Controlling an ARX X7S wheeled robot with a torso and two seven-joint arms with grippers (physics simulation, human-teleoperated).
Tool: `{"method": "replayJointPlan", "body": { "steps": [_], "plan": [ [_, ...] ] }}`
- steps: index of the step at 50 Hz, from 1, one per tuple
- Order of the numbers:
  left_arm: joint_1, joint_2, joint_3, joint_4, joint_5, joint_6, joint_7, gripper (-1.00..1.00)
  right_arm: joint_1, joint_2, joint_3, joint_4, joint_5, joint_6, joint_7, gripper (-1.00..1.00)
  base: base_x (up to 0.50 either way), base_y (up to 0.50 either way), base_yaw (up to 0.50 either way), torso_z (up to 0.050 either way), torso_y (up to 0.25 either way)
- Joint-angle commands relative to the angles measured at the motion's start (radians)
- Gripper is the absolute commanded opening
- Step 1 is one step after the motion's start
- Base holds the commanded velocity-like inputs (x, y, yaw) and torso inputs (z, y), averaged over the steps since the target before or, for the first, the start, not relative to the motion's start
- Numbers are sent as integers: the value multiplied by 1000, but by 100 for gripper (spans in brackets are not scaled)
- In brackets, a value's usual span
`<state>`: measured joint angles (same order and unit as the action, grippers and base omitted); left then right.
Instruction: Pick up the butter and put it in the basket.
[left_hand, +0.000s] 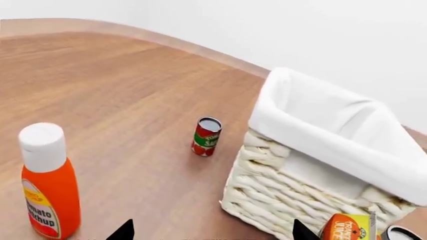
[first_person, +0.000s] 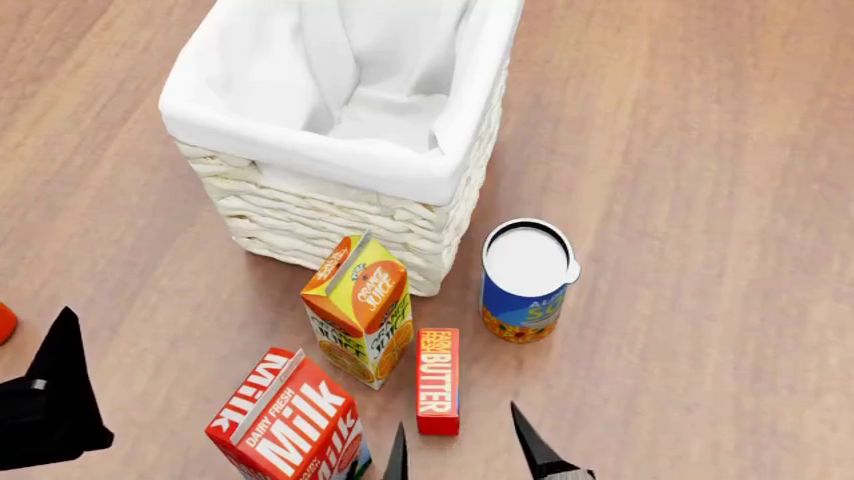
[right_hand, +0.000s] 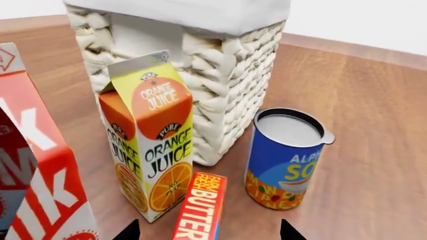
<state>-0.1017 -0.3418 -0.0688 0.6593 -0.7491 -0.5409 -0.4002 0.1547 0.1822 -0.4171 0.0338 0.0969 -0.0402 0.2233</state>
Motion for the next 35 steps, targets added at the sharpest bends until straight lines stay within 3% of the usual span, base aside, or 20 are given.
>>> {"method": "replayJointPlan", "body": {
  "steps": [1,35],
  "plan": [
    [0,-7,-20,18,-56,-18,-10,100,44,-5,5,50,25,-9,-13,100,0,0,0,0,0],
    [19,-25,-32,62,-93,-13,-27,100,148,-24,-10,204,73,2,-48,100,0,0,0,0,0]
  ]
}}
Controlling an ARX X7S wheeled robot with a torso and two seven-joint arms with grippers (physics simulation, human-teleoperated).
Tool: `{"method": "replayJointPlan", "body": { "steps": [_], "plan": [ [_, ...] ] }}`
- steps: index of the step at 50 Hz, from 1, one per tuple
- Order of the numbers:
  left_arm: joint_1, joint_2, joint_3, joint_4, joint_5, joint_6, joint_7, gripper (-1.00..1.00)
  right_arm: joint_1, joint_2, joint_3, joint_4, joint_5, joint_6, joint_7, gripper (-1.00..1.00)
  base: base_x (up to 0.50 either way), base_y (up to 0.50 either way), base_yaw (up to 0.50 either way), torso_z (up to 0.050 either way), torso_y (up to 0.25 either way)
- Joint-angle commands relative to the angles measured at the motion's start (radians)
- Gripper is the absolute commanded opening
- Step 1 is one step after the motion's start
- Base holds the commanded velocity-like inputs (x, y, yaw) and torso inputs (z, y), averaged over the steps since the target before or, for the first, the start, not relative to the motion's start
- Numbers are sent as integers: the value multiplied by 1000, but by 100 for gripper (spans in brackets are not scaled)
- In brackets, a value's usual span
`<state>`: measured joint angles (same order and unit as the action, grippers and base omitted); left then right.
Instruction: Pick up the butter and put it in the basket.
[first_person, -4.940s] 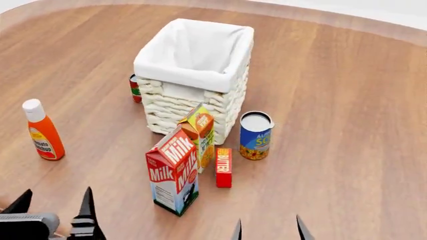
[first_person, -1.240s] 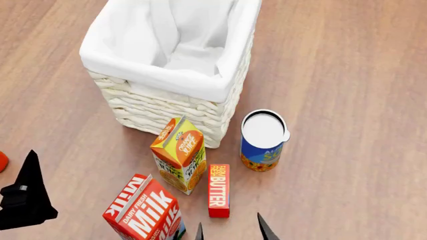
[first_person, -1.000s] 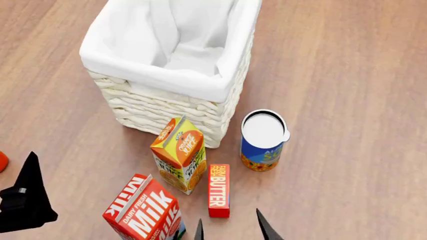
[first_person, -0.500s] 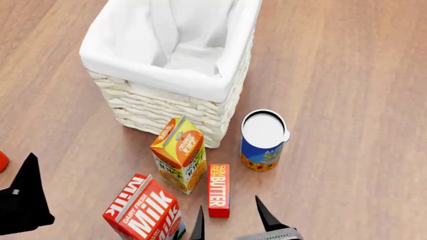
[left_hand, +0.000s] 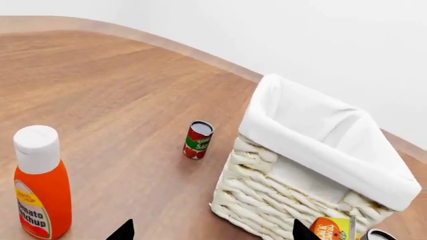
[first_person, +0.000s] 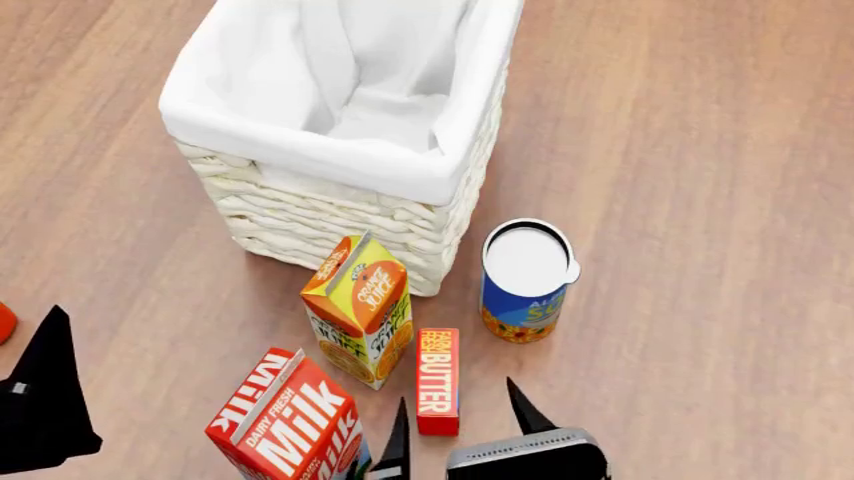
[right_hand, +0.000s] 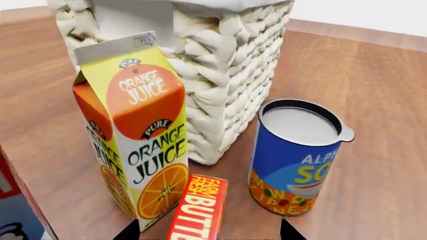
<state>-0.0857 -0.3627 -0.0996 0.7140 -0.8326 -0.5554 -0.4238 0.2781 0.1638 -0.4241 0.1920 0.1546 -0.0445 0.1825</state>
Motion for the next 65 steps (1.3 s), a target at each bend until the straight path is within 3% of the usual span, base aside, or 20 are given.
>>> {"method": "replayJointPlan", "body": {
  "steps": [1,65],
  "plan": [
    [3,-5,-1,7,-11,2,-4,100,26,-5,-4,47,16,9,-7,100,0,0,0,0,0],
    [33,-35,-32,79,-108,15,-38,100,188,-46,-43,309,79,52,-57,100,0,0,0,0,0]
  ]
}}
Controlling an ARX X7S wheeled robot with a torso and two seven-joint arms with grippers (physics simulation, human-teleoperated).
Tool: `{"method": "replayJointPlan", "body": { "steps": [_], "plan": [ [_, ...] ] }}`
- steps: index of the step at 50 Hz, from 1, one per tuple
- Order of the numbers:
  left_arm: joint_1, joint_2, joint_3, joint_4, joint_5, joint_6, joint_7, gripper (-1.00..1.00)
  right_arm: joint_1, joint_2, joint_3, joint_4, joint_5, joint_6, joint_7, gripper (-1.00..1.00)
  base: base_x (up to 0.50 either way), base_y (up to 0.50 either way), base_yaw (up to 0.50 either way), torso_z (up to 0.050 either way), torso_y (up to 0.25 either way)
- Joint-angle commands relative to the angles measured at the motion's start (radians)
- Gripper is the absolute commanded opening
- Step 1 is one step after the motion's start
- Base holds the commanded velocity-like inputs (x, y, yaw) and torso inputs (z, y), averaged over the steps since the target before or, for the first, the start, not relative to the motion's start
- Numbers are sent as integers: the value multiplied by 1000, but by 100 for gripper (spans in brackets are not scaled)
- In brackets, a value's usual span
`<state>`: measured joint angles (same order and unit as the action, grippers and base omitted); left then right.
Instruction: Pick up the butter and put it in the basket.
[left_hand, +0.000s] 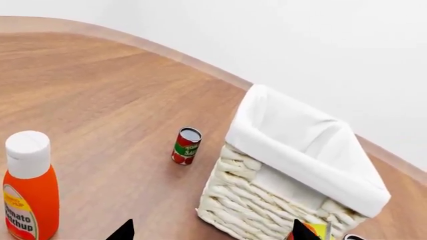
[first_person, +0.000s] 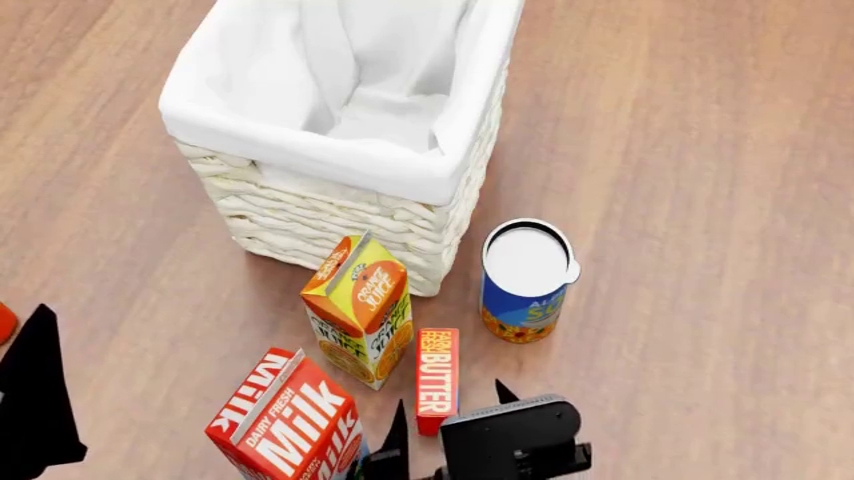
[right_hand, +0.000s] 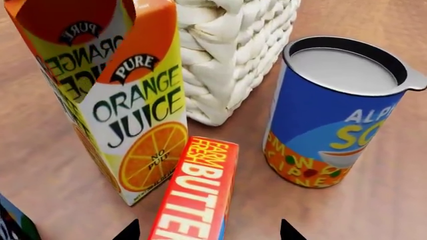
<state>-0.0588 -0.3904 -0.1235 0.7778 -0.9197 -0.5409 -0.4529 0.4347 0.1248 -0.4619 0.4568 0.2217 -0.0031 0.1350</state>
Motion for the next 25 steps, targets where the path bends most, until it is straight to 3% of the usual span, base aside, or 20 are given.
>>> {"method": "replayJointPlan", "body": {
  "steps": [1,25],
  "plan": [
    [7,-8,-9,17,-22,1,-10,100,32,-7,-5,45,13,11,-8,100,0,0,0,0,0],
    [5,-15,-7,15,-35,8,-17,100,20,11,-12,2,26,38,24,100,0,0,0,0,0]
  ]
}}
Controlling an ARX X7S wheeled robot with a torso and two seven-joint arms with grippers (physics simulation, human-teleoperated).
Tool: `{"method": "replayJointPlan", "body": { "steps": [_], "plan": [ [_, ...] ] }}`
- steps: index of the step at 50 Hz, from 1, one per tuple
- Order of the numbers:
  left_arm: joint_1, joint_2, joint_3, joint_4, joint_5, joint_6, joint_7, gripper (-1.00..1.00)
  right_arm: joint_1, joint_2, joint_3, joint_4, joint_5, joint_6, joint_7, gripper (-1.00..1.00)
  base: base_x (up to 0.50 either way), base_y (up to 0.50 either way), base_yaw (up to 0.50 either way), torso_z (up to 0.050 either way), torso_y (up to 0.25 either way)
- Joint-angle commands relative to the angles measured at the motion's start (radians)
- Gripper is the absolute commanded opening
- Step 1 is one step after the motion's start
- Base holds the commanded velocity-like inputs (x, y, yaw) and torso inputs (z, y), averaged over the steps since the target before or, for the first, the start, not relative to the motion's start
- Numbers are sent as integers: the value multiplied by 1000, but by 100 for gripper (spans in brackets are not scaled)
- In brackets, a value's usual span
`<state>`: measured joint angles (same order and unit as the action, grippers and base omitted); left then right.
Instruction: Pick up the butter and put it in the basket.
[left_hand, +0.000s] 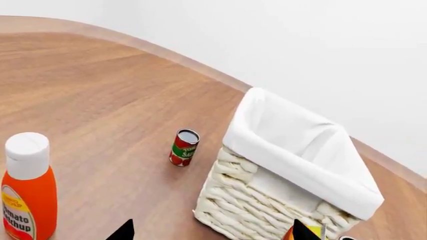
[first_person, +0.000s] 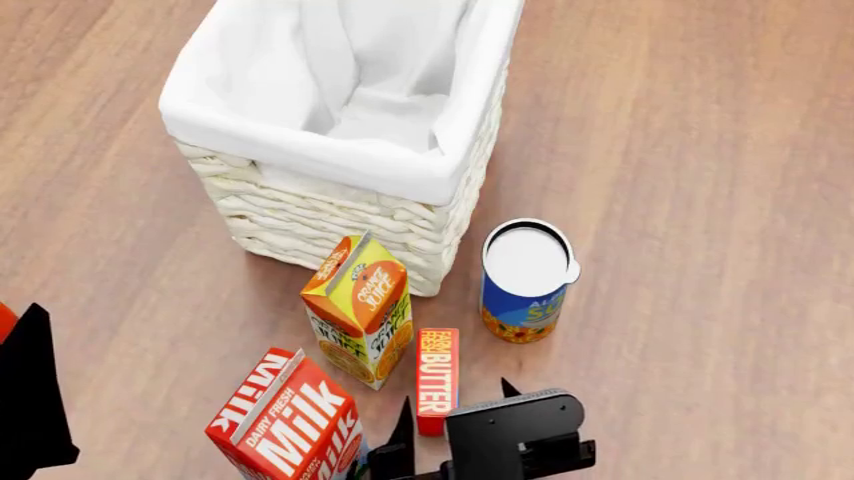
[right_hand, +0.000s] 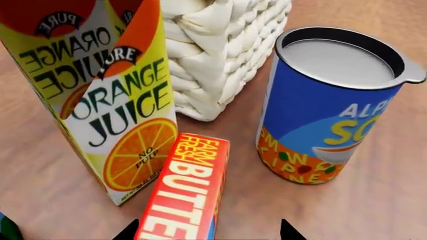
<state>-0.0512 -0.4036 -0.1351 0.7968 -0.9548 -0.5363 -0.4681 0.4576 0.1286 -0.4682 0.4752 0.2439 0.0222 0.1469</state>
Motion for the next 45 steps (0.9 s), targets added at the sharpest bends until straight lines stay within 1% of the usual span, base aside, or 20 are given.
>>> {"method": "replayJointPlan", "body": {
  "steps": [1,2,3,15,19,30,39,45],
  "plan": [
    [-2,-2,4,-3,-1,3,-2,100,-3,7,-7,-18,3,13,13,100,0,0,0,0,0],
    [-1,-2,5,-3,1,5,-1,100,-4,8,-9,-20,2,12,13,100,0,0,0,0,0],
    [-1,-2,6,-2,0,5,-2,100,-5,8,-10,-19,2,10,14,-100,0,0,0,0,0],
    [-2,-4,8,-3,-2,10,-5,100,-13,10,-20,-25,2,0,20,-100,0,0,0,0,0],
    [-1,-7,6,-2,-5,12,-6,100,-36,19,-25,-75,2,12,35,-100,0,0,0,0,0],
    [1,-10,13,3,-2,15,-6,100,-126,96,-40,-401,-24,152,128,-100,0,0,0,0,0],
    [-6,-8,21,-11,7,22,0,100,-153,137,-53,-576,-45,254,175,-100,0,0,0,0,0],
    [-8,-9,24,-12,9,23,-3,100,-163,170,-60,-717,-62,353,210,-100,0,0,0,0,3]
  ]
}}
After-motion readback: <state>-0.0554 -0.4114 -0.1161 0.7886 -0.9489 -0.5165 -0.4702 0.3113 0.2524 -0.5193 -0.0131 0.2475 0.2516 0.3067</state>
